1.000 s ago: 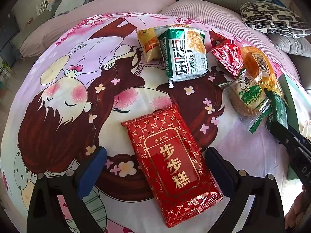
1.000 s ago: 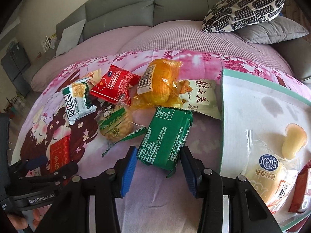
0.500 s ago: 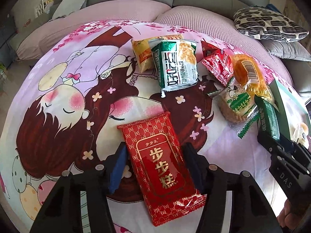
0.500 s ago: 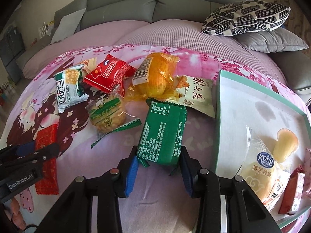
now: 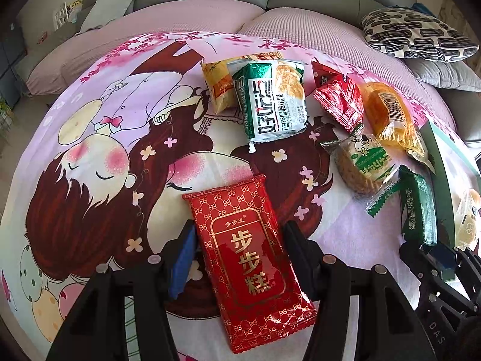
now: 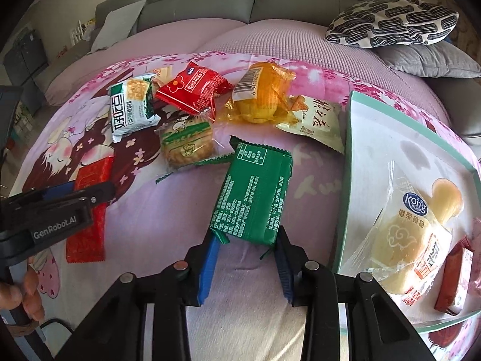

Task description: Organize snacks

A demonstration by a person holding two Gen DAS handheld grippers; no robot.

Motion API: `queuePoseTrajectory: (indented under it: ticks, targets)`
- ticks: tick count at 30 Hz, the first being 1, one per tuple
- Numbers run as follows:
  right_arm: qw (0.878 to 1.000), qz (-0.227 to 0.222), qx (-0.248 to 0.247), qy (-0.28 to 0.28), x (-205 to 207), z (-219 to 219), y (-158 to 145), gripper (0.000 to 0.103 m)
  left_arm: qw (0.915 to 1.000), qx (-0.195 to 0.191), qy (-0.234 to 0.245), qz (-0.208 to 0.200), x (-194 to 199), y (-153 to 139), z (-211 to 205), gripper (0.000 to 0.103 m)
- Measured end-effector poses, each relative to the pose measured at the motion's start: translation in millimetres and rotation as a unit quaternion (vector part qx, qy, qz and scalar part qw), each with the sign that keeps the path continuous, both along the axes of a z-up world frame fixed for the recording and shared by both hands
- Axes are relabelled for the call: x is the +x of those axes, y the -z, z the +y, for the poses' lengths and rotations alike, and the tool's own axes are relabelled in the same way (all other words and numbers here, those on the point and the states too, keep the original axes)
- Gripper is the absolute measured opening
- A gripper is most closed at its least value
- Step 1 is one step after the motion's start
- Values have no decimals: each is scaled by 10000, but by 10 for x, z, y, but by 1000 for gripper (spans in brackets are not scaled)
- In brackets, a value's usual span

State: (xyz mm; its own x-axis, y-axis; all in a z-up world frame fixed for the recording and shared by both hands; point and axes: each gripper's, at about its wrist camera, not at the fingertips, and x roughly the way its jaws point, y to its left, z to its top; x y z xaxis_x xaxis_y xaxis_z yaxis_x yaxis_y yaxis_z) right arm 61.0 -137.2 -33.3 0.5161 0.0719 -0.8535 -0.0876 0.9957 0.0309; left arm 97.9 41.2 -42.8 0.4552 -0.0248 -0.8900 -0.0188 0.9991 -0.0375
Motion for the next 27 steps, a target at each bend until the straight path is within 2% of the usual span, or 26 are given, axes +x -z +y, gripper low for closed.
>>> queuePoseTrajectory:
  ticks: [8,10,12,13,19,25,27]
  targets:
    - [10000,-33,-47,4,-11,8,-40,39,10000,-14,-26,-59,7,-12,2,57]
    - [10000,-77,-24,23,-8,2,-64,43,9999,-50,-24,-89,13,-27,-5,52]
    - [9999,-133,-11,98,-9,-19,-96,53,9999,-93,16,-114,21,-35,-18,49]
    - [9998,-175,-3,123,-12,-29,-113,53,9999,-100,36,-121,26,-35,-28,49]
    - [9988,-416,137,241,40,-53,-174,53,9995,-231,105,-182,77,-58,-85,48]
    - [9984,-442,226,278,147,-47,-91,53,9993,-297,114,-208,150,-49,-112,48]
    - [9986,-368,230,298,172,-52,-40,47,9993,-314,107,-188,166,-36,-110,48]
